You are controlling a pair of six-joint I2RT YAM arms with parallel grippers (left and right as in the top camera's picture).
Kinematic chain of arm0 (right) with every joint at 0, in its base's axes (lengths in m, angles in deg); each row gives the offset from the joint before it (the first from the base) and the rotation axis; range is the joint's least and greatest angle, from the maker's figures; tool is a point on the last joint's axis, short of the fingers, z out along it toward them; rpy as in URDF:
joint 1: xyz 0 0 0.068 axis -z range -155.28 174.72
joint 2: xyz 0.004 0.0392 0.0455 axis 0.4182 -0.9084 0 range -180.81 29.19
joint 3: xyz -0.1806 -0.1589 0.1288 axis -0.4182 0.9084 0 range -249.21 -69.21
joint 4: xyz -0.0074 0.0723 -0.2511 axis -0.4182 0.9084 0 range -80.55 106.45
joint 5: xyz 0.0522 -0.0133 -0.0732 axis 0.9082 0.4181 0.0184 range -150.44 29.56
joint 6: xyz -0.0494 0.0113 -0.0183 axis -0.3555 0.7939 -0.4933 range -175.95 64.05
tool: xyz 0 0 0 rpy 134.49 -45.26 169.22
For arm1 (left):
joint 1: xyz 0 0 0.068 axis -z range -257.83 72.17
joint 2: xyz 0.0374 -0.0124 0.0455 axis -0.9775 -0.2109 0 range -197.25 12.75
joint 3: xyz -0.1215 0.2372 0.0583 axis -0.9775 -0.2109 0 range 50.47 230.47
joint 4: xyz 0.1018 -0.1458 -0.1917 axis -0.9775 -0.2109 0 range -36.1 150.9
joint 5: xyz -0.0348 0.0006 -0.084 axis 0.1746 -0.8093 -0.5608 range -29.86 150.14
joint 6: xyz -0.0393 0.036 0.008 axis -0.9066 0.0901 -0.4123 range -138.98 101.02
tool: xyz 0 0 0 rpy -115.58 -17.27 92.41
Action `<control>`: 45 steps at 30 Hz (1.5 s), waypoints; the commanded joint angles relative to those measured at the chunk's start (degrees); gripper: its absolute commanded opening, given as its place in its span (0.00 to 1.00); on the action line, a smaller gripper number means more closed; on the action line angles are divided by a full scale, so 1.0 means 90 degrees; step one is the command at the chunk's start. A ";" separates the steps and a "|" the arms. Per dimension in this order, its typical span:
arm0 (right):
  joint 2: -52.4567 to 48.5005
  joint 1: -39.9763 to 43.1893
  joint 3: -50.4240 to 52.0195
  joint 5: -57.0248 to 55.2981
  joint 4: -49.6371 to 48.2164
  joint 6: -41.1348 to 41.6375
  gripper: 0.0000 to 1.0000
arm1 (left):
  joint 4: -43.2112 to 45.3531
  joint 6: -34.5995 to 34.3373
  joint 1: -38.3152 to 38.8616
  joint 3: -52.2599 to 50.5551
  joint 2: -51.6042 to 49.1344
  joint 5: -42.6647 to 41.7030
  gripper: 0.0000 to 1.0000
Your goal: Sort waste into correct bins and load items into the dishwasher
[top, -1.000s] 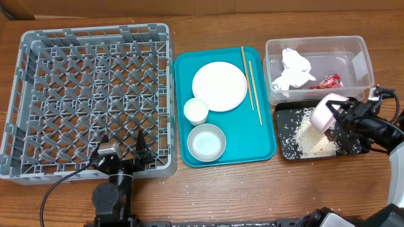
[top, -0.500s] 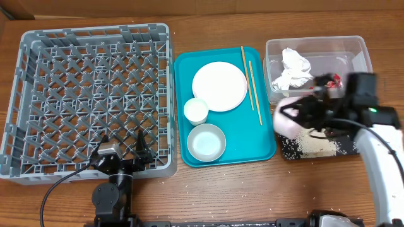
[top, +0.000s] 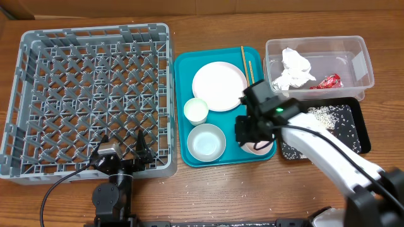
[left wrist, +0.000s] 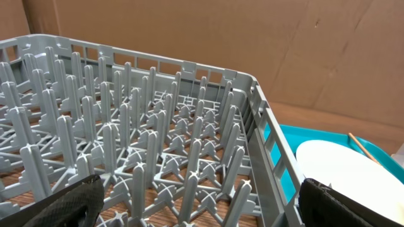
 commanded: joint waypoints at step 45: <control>-0.0707 -0.0478 -0.2295 0.0168 0.1222 0.0362 0.64 | 0.0017 0.0121 -0.0027 -0.0027 0.0056 -0.0007 1.00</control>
